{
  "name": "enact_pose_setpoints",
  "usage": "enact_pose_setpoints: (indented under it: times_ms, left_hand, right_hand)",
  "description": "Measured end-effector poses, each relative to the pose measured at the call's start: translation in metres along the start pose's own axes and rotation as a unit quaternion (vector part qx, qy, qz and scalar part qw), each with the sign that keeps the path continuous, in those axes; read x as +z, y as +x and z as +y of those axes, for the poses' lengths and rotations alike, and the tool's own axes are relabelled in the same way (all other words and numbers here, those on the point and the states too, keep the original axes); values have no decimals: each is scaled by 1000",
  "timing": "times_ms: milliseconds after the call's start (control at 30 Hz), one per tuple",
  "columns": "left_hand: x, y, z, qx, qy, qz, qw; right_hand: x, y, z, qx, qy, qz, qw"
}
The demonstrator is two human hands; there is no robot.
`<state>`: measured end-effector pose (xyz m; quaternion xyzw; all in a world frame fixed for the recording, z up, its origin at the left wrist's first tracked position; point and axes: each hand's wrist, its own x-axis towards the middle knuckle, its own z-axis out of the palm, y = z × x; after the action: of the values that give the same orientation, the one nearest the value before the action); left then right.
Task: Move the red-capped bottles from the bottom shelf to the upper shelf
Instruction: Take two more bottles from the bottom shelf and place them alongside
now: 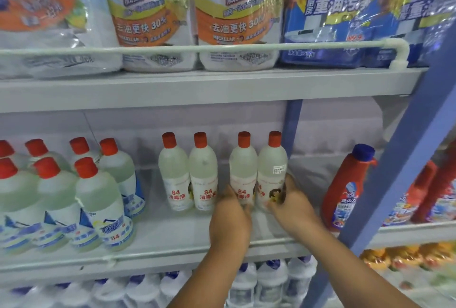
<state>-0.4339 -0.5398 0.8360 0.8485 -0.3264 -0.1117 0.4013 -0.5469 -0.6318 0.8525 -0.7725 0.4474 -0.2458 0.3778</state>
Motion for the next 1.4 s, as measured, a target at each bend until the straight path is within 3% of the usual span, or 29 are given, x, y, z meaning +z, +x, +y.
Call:
enact_pose_setpoints:
  times_ms: [167,333,633,833,933,1133,1267,1400]
  left_hand:
    - [-3,-2,1,-3,133,45,990]
    - [-7,1,4,-10,177,50,983]
    - [-6,-1,8,-33,175,62,982]
    - [-14,-2,5,-27,114,37,992]
    - [-17,-3,-1,-11,75,30,997]
    - [-30,-15,-23,77,148,-9,986]
    - [-48,-19,-34,153,228,-46,961]
    - [-65,-37,-55,222,237,-80,943]
  right_hand:
    - [3,9,-5,7,6,-48,999]
    - [2,13,-6,5,41,-47,998]
    - [-4,11,-18,-16,35,-115,993]
    - [-9,11,-23,-6,32,-149,988]
    - [-6,8,-20,25,30,-121,992]
    - [7,-17,-16,57,-137,-59,987]
    - [14,-39,-20,34,-238,-60,969]
    - [23,-79,-25,-21,-320,-44,946]
